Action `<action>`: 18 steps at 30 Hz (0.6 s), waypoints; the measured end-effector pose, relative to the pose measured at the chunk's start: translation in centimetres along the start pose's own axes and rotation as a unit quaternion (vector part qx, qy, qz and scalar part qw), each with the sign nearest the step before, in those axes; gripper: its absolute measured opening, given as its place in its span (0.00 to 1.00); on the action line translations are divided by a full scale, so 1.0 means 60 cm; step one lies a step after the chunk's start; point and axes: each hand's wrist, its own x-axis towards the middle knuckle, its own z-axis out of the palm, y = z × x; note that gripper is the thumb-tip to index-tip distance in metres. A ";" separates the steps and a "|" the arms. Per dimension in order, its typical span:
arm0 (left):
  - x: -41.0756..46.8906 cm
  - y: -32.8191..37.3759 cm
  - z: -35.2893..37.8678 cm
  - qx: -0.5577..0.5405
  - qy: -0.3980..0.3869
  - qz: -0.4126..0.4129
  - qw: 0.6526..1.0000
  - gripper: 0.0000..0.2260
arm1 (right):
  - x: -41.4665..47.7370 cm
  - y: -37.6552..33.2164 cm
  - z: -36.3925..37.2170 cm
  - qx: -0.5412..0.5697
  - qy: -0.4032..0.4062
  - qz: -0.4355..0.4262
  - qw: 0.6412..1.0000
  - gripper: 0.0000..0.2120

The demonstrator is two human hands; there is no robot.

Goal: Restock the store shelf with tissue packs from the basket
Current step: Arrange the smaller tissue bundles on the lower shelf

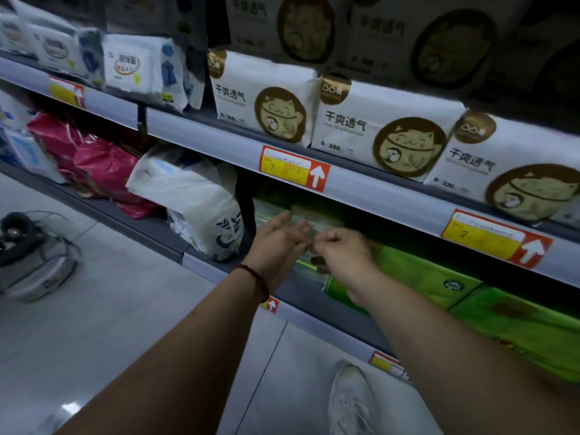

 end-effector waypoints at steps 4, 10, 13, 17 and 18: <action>0.019 -0.018 -0.001 0.099 0.010 0.031 0.995 0.34 | 0.031 0.002 0.003 -0.051 0.045 -0.028 0.997 0.11; 0.056 -0.031 -0.009 0.250 0.059 0.089 0.962 0.25 | 0.050 0.022 0.006 -0.173 0.032 -0.057 0.983 0.18; 0.057 -0.030 -0.016 0.311 0.067 0.111 0.942 0.22 | 0.057 0.030 0.006 -0.176 0.020 -0.064 0.982 0.18; 0.046 -0.019 -0.010 0.289 0.050 0.086 0.952 0.24 | 0.059 0.035 0.000 -0.190 0.017 -0.087 0.978 0.22; 0.039 -0.014 -0.004 0.301 0.048 0.073 0.949 0.25 | 0.054 0.034 -0.001 -0.193 0.014 -0.093 0.977 0.23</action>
